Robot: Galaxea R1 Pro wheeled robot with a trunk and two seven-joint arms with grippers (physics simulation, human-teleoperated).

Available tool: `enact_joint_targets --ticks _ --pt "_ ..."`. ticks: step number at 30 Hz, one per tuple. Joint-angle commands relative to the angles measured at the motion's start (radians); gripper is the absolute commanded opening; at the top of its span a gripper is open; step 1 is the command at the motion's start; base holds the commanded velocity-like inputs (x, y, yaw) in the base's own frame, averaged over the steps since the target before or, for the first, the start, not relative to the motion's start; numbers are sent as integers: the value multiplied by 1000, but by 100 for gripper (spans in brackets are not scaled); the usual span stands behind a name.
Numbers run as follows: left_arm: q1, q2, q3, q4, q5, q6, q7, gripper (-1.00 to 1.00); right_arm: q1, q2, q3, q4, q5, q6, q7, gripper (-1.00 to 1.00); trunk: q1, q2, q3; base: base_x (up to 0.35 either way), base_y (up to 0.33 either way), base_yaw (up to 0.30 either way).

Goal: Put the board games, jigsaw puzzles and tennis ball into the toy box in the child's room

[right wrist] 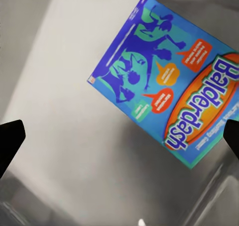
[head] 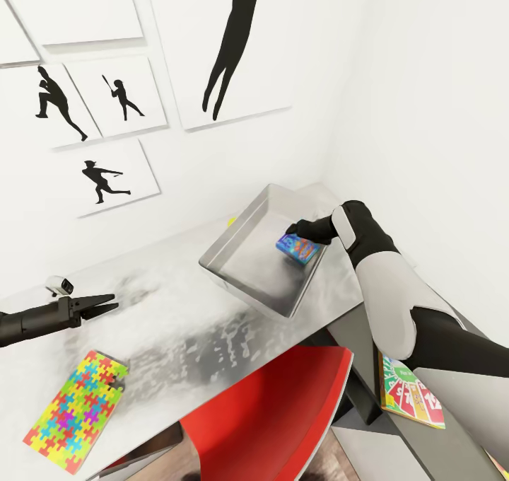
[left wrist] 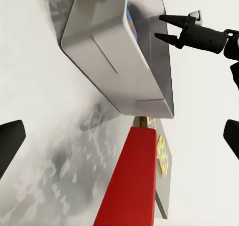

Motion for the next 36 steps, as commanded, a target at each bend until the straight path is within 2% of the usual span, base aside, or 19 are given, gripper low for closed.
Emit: enact_joint_targets --ticks 1,22,29,36 --pt "-1 0 0 0 -1 11 -4 100 -1 1 -7 -1 2 4 2 100 1 -2 -2 0 0 0" --pt "-1 5 1 0 -1 7 -4 100 -1 7 -9 -28 -9 14 15 100 1 -2 2 0 0 0" --pt "-1 10 4 0 2 2 -4 100 2 7 -10 -106 -15 33 22 100 1 -2 12 0 0 0" --pt "-1 19 4 0 2 2 -4 100 10 6 -12 -208 -17 99 45 100 1 -2 23 0 0 0"
